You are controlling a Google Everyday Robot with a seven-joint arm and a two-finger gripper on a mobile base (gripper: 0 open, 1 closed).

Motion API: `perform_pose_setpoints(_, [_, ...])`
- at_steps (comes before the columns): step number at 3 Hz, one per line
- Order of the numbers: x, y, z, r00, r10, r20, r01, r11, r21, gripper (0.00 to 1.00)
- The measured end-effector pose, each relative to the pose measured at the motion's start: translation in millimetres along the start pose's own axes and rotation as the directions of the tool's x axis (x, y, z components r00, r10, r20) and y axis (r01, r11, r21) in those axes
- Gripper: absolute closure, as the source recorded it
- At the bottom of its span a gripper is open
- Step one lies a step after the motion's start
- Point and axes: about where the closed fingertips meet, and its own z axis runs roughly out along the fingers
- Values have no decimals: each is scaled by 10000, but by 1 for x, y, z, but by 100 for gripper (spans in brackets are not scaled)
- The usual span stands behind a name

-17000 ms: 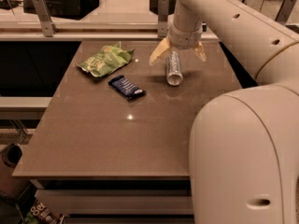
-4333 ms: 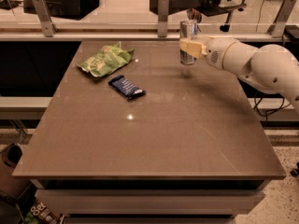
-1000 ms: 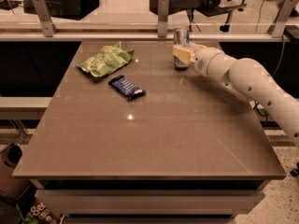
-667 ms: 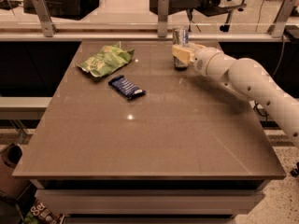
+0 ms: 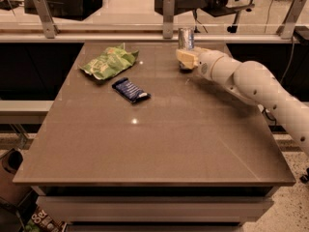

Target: Place redbull can upright

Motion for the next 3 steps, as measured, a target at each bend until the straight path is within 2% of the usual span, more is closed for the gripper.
perform_pose_setpoints(1, [0,2,2,10000,2,-4,-2,10000,-35,12])
perform_pose_setpoints(3, [1,6,4,10000,7,-11,-7,10000,-99,58])
